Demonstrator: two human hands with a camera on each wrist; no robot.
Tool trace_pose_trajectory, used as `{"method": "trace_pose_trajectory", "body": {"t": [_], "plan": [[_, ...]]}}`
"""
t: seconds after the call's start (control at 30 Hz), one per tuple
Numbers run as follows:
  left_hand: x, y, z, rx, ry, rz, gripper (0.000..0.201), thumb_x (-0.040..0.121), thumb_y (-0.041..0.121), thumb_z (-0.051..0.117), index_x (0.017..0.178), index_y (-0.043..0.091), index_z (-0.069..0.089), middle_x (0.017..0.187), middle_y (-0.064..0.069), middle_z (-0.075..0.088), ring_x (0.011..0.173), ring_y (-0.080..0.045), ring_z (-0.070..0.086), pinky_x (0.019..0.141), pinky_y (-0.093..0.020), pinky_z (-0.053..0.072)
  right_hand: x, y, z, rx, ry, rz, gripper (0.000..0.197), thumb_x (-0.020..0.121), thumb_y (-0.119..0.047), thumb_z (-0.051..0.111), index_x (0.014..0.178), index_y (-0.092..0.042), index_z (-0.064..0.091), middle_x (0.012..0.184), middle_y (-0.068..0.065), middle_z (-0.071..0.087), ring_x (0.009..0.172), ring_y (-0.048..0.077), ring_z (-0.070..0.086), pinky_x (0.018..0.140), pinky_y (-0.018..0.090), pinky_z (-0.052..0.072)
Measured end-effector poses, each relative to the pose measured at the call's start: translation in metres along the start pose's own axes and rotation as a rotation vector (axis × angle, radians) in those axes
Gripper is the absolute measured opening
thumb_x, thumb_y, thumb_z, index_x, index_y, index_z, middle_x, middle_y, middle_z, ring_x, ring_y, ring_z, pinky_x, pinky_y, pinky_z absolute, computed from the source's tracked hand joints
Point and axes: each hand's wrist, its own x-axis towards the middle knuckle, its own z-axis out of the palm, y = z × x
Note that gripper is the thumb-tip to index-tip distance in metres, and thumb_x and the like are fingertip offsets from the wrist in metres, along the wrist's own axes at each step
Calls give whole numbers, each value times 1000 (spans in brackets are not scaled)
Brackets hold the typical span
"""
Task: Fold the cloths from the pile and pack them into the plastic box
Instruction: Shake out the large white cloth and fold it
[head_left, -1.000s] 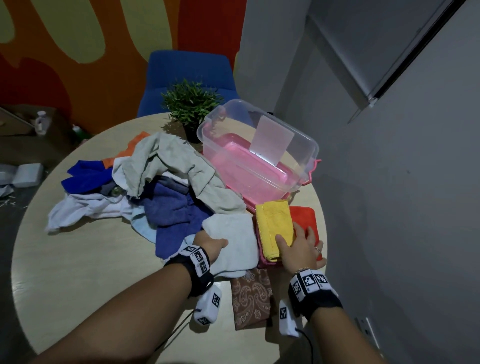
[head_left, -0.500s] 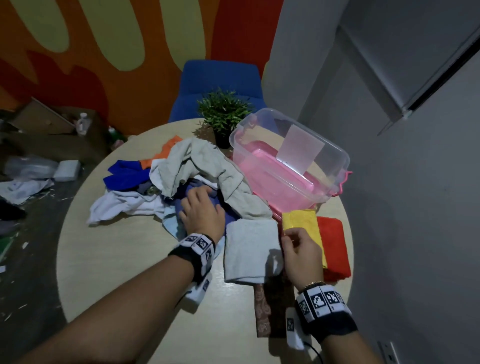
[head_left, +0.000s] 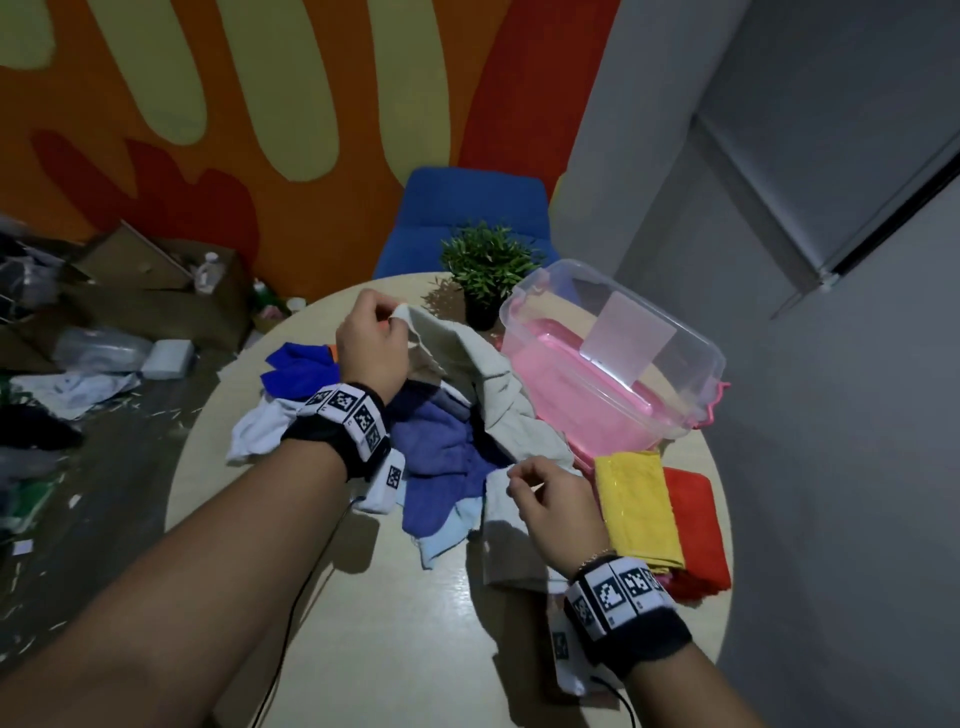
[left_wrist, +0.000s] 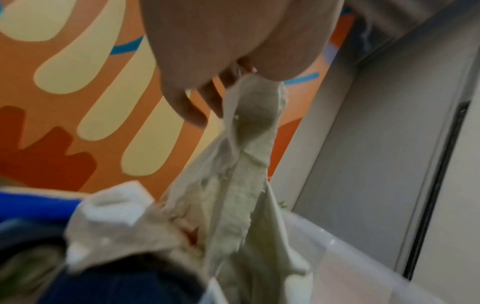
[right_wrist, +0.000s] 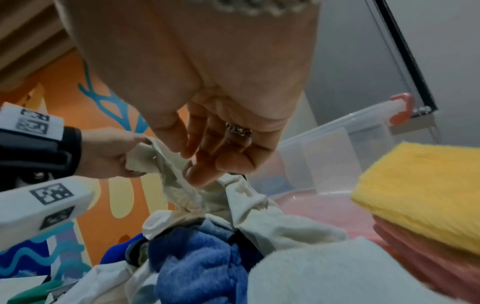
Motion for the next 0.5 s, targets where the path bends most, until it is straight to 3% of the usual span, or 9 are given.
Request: {"method": "trace_pose_trajectory", "body": {"t": [0.07, 0.1, 0.2, 0.27, 0.33, 0.4, 0.43, 0.5], "plan": [[-1, 28, -14, -89, -85, 78, 5, 95, 11, 55, 96, 15, 58, 83, 9, 60, 72, 1, 54, 70, -29, 46, 8, -17, -5, -9, 70, -46, 10, 94, -22, 62, 103, -25, 66, 85, -16, 66, 67, 3, 61, 70, 28, 49], [-2, 41, -20, -97, -150, 138, 5, 95, 13, 55, 95, 17, 57, 79, 11, 58, 68, 3, 52, 68, -29, 42, 13, -28, -8, 6, 119, -80, 15, 94, -23, 63, 109, -23, 65, 94, -13, 67, 76, 3, 62, 76, 30, 51], [-10, 82, -40, -72, -375, 355, 10, 94, 18, 48, 95, 27, 53, 77, 4, 62, 62, -7, 53, 68, -38, 43, 30, -70, -15, 116, 195, -210, 43, 91, -33, 66, 130, -21, 53, 122, -5, 60, 107, 11, 58, 94, 29, 49], [-14, 106, -51, -86, -503, 464, 12, 98, 13, 46, 98, 22, 55, 79, 4, 62, 61, -7, 53, 61, -30, 43, 41, -100, -20, 171, 203, -281, 56, 86, -35, 67, 135, -23, 44, 129, -4, 55, 116, 14, 55, 96, 26, 46], [-15, 125, -59, -57, -557, 542, 14, 98, 8, 44, 101, 18, 53, 78, 4, 61, 61, -7, 52, 57, -25, 38, 48, -127, -27, 165, 247, -318, 46, 81, -15, 61, 125, -19, 49, 117, 4, 61, 105, 22, 59, 86, 28, 46], [-11, 134, -67, -29, -567, 566, 11, 99, 11, 45, 104, 18, 50, 79, 1, 61, 62, -9, 52, 58, -28, 37, 51, -146, -37, 90, 343, -348, 33, 77, 5, 49, 105, -8, 59, 94, 12, 65, 86, 30, 59, 74, 35, 43], [-7, 137, -71, -17, -581, 564, 9, 99, 14, 49, 107, 19, 49, 81, -1, 61, 62, -8, 53, 58, -28, 37, 51, -153, -43, 77, 383, -358, 33, 77, 8, 46, 101, -6, 63, 89, 13, 66, 82, 30, 58, 74, 36, 43], [3, 141, -81, 49, -632, 570, 27, 94, 15, 62, 118, 18, 48, 86, -1, 59, 58, -2, 52, 53, -19, 35, 54, -166, -56, 82, 448, -366, 36, 81, 9, 47, 102, -10, 68, 92, 9, 70, 86, 25, 60, 78, 33, 44]]}}
